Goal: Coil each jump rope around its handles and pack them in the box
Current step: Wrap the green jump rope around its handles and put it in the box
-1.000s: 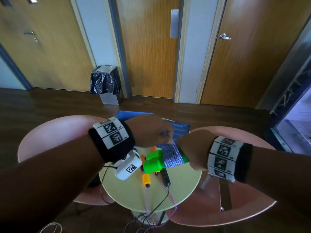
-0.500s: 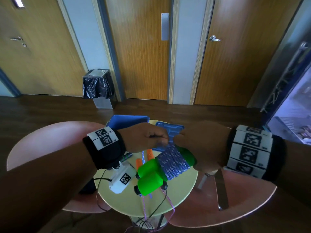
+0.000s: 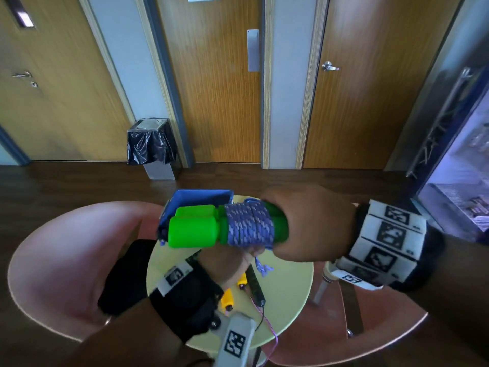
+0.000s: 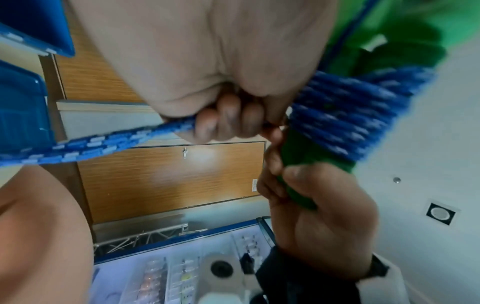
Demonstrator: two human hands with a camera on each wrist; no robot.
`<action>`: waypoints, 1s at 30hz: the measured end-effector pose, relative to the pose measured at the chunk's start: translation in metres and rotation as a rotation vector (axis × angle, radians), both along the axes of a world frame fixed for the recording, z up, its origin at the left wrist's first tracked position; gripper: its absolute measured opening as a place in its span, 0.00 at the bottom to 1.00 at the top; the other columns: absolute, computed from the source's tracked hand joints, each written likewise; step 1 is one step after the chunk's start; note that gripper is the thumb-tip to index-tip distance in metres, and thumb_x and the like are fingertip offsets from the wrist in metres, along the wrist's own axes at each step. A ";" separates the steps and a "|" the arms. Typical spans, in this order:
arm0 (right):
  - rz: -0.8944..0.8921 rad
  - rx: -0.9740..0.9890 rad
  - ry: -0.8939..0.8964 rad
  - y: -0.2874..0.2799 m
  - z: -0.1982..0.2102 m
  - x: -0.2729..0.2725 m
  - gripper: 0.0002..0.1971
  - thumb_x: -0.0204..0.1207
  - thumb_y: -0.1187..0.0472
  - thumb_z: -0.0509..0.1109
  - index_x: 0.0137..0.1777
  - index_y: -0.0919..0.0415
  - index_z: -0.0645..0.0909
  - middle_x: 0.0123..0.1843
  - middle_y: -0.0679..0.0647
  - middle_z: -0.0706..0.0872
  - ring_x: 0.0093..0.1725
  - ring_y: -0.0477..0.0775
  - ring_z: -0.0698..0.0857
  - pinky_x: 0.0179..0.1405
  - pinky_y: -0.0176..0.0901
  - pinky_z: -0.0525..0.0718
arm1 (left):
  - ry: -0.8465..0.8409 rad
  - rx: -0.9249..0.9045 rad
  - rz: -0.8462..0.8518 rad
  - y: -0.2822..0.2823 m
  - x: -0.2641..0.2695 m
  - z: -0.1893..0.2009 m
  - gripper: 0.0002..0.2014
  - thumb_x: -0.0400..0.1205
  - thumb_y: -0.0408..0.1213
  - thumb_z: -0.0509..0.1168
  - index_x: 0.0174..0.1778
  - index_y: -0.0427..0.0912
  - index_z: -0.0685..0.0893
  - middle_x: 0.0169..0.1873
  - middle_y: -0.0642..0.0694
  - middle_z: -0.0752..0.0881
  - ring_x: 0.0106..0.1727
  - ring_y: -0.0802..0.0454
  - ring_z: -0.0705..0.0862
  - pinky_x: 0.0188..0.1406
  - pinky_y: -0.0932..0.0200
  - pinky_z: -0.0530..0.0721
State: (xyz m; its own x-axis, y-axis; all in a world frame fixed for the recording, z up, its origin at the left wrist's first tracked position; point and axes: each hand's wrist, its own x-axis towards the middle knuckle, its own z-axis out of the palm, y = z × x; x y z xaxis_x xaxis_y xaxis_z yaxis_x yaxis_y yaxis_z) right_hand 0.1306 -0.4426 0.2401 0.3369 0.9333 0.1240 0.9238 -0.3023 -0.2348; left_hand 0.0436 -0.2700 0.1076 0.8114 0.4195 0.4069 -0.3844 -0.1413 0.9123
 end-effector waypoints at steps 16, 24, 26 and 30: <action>-0.302 0.069 -0.135 0.031 -0.019 0.025 0.15 0.71 0.51 0.70 0.46 0.58 0.69 0.38 0.50 0.77 0.35 0.55 0.80 0.33 0.44 0.79 | 0.229 -0.064 -0.028 -0.052 -0.010 0.024 0.17 0.85 0.42 0.56 0.40 0.28 0.67 0.24 0.46 0.67 0.25 0.55 0.66 0.26 0.58 0.63; -0.327 -0.285 -0.206 0.045 -0.038 0.037 0.06 0.75 0.61 0.70 0.44 0.61 0.75 0.36 0.50 0.78 0.36 0.54 0.82 0.35 0.46 0.85 | 0.496 0.509 -0.051 -0.040 -0.020 0.039 0.13 0.84 0.46 0.56 0.37 0.43 0.73 0.26 0.53 0.70 0.29 0.57 0.68 0.32 0.59 0.68; -0.313 -0.359 -0.189 0.048 -0.043 0.028 0.04 0.75 0.62 0.69 0.49 0.59 0.80 0.39 0.49 0.81 0.42 0.55 0.86 0.39 0.47 0.86 | 0.529 0.706 -0.085 -0.032 -0.019 0.048 0.15 0.86 0.44 0.60 0.37 0.40 0.73 0.27 0.49 0.72 0.29 0.57 0.70 0.31 0.59 0.68; -0.156 -0.534 -0.301 0.045 -0.050 0.012 0.05 0.75 0.59 0.70 0.42 0.54 0.76 0.37 0.47 0.78 0.42 0.56 0.85 0.40 0.46 0.85 | 0.541 1.240 -0.062 -0.006 -0.014 0.064 0.13 0.85 0.50 0.58 0.42 0.46 0.80 0.32 0.52 0.83 0.34 0.56 0.79 0.37 0.55 0.78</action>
State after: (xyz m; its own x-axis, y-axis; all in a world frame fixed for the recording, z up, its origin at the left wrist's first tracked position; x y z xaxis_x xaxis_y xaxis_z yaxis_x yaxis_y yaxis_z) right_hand 0.1426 -0.3976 0.1902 0.4970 0.8355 -0.2343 0.8614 -0.4426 0.2491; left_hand 0.0298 -0.2765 0.1712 0.9930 -0.0306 0.1139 -0.0569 -0.9701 0.2359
